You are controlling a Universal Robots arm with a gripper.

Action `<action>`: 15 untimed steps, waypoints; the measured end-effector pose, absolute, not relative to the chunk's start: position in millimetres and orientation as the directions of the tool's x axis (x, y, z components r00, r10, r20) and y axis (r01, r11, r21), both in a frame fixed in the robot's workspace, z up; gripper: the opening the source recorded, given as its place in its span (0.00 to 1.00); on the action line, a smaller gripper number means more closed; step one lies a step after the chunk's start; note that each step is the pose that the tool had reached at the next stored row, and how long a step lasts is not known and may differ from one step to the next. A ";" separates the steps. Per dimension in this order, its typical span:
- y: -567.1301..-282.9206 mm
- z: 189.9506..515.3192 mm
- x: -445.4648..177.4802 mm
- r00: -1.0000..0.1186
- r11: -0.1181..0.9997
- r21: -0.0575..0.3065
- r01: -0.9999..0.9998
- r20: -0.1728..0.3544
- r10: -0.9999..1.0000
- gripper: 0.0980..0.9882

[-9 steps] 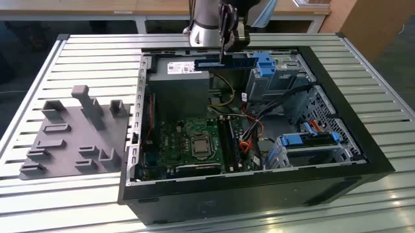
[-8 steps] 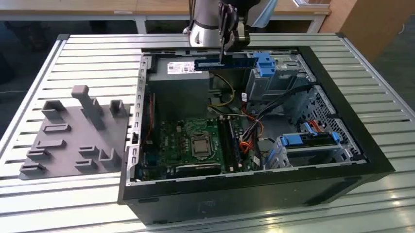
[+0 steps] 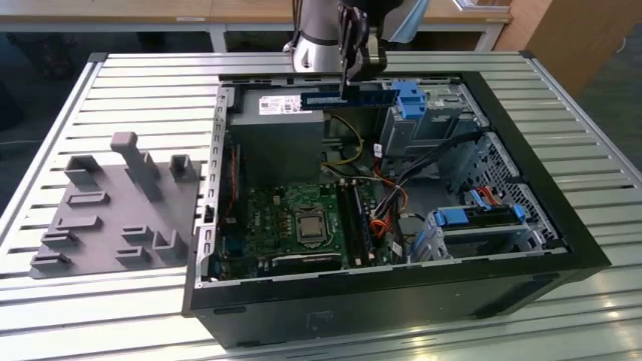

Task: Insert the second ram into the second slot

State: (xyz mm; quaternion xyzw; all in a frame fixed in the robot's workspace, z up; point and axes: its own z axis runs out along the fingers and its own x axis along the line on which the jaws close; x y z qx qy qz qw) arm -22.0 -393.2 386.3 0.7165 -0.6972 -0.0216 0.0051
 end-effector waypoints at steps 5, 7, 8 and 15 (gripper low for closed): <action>-394.8 386.3 -22.0 0.027 -0.028 0.037 -0.999 -0.024 -0.999 0.02; -395.4 386.3 -22.0 0.027 -0.028 0.038 -0.999 -0.024 -0.999 0.02; -395.8 386.3 -22.0 0.027 -0.028 0.038 -0.999 -0.024 -0.999 0.02; -396.9 386.3 -22.0 0.027 -0.028 0.038 -0.999 -0.024 -0.999 0.02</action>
